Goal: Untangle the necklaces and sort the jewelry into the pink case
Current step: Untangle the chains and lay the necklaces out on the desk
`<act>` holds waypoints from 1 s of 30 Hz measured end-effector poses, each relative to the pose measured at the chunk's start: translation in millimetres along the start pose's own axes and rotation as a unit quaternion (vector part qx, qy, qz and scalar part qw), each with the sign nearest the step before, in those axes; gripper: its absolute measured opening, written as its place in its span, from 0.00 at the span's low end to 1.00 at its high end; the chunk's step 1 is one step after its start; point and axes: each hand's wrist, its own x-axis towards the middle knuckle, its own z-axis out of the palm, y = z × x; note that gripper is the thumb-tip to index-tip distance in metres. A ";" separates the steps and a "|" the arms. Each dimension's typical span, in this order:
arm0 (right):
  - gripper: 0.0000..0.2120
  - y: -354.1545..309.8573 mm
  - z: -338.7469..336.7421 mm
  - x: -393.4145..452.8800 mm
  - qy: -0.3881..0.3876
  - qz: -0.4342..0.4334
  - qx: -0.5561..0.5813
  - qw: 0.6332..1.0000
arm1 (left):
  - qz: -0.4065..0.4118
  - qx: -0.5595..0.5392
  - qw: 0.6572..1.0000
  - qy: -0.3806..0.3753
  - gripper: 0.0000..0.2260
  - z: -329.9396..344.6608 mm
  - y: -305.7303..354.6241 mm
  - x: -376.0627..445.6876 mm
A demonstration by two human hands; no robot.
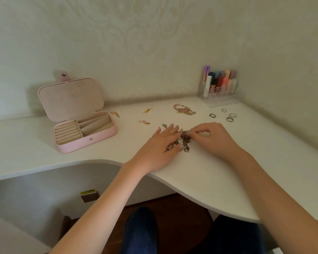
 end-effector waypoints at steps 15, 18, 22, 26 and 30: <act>0.16 -1.5 5.2 4.0 0.034 0.033 -0.073 0.996 | -0.034 0.088 0.995 -0.032 0.21 1.1 2.2 -0.8; 0.17 -0.5 5.5 4.3 0.031 0.055 -0.024 0.998 | -0.047 0.060 0.997 -0.031 0.19 -0.7 2.7 -0.1; 0.19 -9.3 10.8 9.7 0.060 0.026 0.033 0.997 | -0.041 -0.033 0.997 0.050 0.15 -8.3 1.6 -3.5; 0.19 -29.9 30.4 26.9 0.034 0.000 0.072 0.997 | -0.079 -0.007 0.977 0.200 0.13 -22.5 -18.3 -12.7; 0.14 -65.0 68.2 54.6 -0.020 -0.071 0.062 0.995 | -0.162 0.084 0.930 0.319 0.13 -54.1 -55.1 -30.1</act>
